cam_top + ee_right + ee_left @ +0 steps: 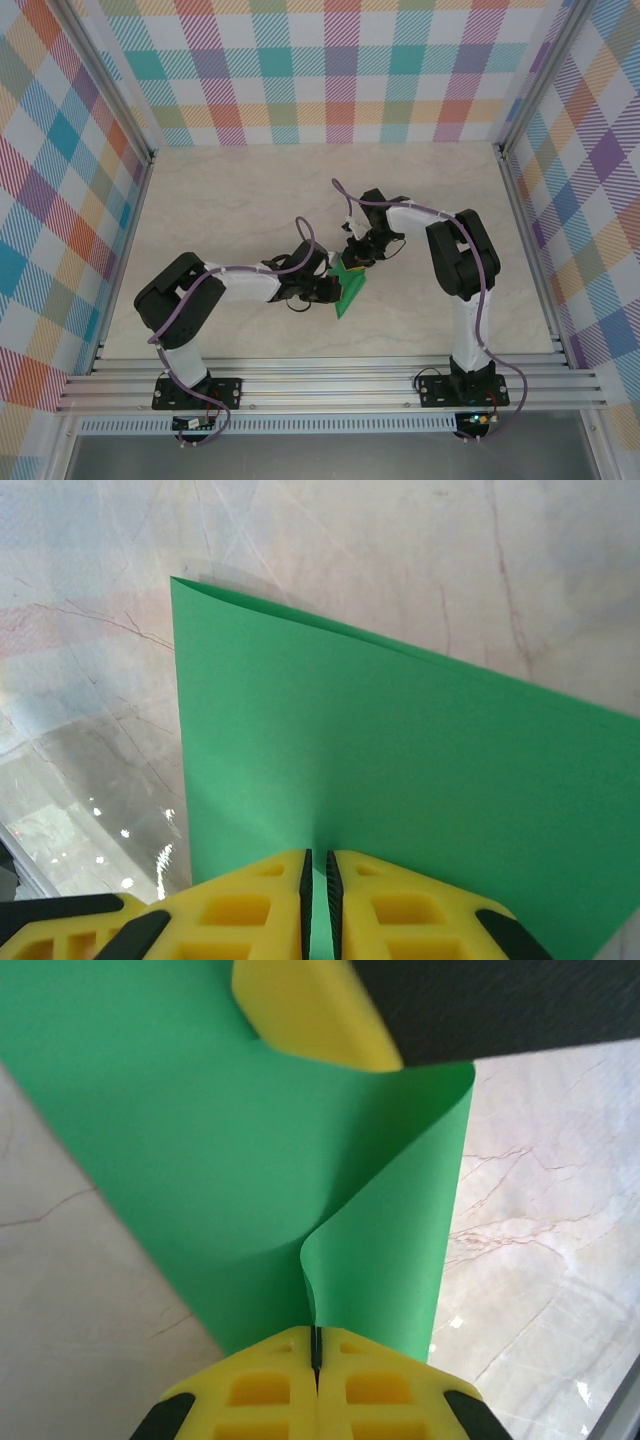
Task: Fold a paper plane with a square sheet of paper (pick it up from the middle)
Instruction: Third fold the triangle at the center of the table.
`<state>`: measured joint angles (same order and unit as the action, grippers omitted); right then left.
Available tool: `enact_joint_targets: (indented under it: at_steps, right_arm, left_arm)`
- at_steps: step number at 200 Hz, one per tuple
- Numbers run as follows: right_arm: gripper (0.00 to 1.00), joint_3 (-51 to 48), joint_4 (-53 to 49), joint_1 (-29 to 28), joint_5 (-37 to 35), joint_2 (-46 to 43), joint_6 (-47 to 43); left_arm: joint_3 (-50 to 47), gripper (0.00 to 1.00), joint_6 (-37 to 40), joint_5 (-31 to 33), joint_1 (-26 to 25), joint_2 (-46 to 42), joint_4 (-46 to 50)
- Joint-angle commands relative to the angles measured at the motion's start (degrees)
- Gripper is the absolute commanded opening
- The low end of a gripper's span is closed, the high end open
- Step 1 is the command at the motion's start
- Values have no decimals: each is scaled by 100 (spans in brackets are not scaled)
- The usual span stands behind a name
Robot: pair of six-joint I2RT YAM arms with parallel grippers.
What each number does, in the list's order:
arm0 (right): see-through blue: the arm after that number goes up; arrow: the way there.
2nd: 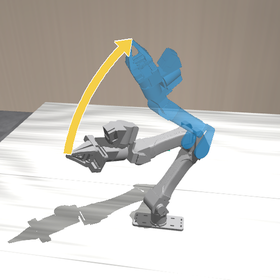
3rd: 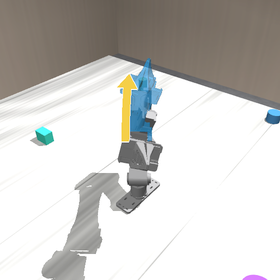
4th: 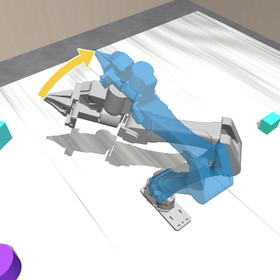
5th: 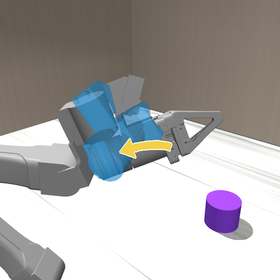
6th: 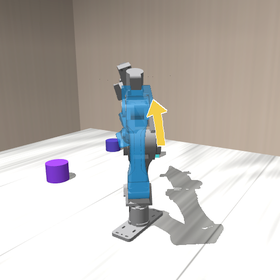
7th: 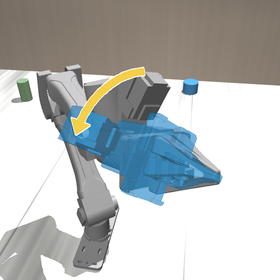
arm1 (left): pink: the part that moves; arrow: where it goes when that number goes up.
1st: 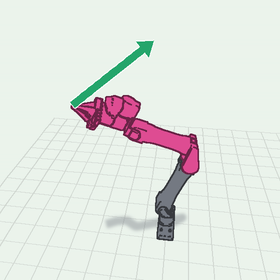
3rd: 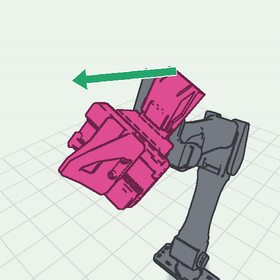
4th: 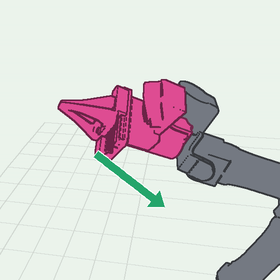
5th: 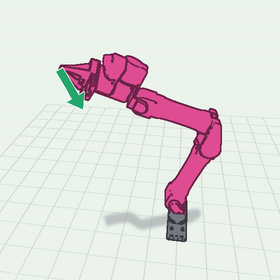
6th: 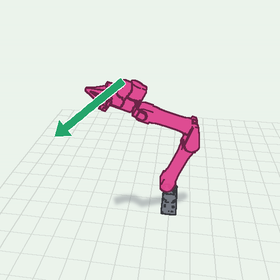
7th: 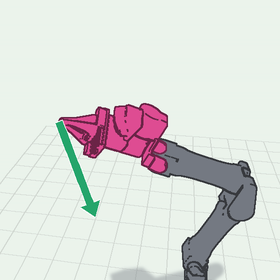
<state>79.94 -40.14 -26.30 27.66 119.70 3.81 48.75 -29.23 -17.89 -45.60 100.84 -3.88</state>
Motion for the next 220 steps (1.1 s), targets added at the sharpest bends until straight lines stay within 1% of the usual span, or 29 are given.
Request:
enact_joint_targets:
  at_steps: [1,39,68,146,185,220]
  right_arm:
    - [16,-82,-163,-36,-50,104,27]
    - [16,-145,-90,-45,37,69,83]
    - [16,-161,-81,-42,29,79,88]
    - [17,-194,-39,-41,101,26,166]
    - [17,-222,-1,-41,90,36,218]
    - [17,-240,-6,-41,6,45,260]
  left_arm:
    - [-69,5,-88,93,18,-47,-262]
    - [-53,6,-45,110,19,-47,-382]
    - [62,6,75,174,18,-41,-186]
    - [-80,7,96,162,25,45,-411]
    - [-152,6,47,306,16,119,-430]
    - [-351,6,-25,382,20,-2,-579]
